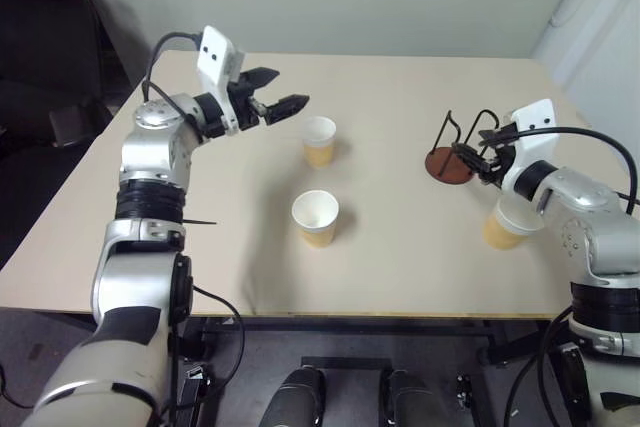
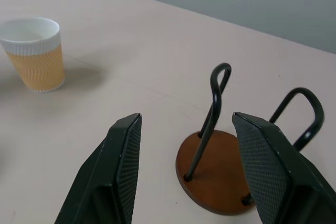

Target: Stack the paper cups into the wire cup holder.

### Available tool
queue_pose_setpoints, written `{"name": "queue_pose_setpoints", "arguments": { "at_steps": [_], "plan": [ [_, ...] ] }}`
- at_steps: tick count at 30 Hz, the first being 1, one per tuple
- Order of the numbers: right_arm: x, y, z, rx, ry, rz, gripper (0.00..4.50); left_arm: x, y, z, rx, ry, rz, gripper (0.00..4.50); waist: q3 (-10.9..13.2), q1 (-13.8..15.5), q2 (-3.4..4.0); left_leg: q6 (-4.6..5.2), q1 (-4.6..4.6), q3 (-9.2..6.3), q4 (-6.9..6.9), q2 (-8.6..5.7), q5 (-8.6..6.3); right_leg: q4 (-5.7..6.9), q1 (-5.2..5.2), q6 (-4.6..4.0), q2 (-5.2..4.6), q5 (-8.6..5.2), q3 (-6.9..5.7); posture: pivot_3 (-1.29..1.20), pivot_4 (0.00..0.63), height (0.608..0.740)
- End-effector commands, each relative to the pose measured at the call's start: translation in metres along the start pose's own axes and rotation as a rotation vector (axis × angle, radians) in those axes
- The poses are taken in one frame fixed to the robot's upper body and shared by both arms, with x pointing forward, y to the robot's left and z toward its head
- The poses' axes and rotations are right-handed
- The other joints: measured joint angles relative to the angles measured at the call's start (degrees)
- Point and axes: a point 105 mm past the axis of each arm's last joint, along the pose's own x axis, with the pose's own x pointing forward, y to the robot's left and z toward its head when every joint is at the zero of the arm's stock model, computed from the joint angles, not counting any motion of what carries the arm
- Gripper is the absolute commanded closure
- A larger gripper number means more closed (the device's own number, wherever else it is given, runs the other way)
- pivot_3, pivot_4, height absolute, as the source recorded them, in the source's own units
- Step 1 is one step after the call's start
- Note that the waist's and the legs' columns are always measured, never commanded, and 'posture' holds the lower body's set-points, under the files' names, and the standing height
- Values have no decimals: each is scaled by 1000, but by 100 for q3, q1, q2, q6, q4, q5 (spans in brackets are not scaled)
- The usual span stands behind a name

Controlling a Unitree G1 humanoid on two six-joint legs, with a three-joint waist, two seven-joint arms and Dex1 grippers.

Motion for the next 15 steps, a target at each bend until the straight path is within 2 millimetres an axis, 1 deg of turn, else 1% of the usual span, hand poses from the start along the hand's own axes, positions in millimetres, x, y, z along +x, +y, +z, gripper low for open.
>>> {"name": "queue_pose_setpoints", "arguments": {
  "at_steps": [1,4,9,13,15],
  "plan": [
    [-2,-4,14,-17,-46,-39,1751,5,-25,24,49,-47,-190,34,0,-2,0,0,0,0,0,0,-1,0,0,0,0,0,0,0,150,740],
    [1,-8,14,-25,-35,-62,1751,11,-32,21,79,5,-267,34,0,-2,0,-2,2,0,0,1,-2,1,0,1,0,0,2,0,150,740],
    [6,-11,16,-42,-28,-76,1751,12,-27,23,123,43,-288,34,0,-12,0,-3,1,0,0,1,-2,0,1,2,-1,1,4,0,150,740],
    [13,-1,19,-50,-31,-51,1751,10,-26,26,136,36,-294,34,0,-24,0,-2,1,1,-2,1,-2,-2,-1,4,-1,1,5,0,150,740],
    [18,4,18,-45,-30,-35,1751,9,-24,29,144,22,-280,34,0,-26,0,0,1,1,-5,2,-2,-4,-3,17,0,7,4,0,150,740]
  ]
}}
